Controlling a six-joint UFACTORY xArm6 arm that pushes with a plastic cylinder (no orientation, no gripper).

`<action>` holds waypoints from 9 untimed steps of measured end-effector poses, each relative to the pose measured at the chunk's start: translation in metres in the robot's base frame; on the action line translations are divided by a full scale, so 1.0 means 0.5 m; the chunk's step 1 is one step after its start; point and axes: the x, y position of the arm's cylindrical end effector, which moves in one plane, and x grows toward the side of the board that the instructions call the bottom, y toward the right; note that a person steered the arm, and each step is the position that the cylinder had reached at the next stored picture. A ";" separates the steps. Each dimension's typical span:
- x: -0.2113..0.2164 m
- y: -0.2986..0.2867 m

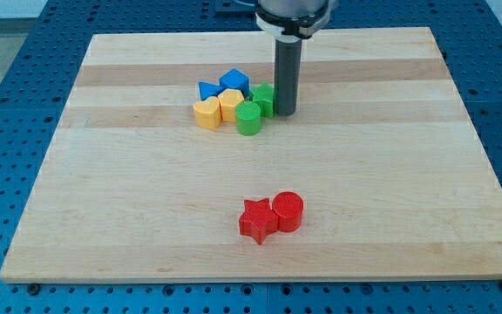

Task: Place the arm at the top of the blue cube

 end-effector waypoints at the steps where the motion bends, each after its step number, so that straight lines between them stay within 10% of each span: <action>1: 0.000 -0.004; 9: -0.186 -0.134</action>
